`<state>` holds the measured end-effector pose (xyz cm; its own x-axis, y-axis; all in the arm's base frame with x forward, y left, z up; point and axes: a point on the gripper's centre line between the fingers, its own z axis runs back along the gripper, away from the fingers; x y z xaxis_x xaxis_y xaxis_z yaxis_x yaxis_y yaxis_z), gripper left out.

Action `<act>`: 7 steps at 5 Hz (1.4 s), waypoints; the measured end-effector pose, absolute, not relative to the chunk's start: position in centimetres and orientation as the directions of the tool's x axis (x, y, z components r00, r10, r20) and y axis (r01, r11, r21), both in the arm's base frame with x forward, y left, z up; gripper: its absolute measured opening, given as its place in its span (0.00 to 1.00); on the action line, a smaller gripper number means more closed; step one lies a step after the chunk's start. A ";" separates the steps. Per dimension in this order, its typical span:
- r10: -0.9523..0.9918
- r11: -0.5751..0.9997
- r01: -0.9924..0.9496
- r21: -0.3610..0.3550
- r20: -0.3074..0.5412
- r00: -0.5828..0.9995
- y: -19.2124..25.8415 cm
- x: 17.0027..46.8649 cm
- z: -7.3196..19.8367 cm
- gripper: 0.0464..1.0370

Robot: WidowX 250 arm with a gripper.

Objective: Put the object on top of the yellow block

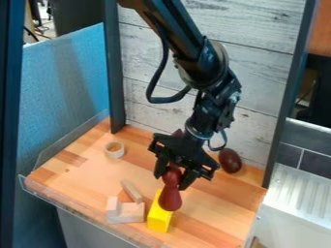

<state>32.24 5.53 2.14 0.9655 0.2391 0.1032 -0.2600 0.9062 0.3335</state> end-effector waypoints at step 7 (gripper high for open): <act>0.248 0.917 -0.268 0.296 0.103 0.963 6.9 31.5 2.2 0.97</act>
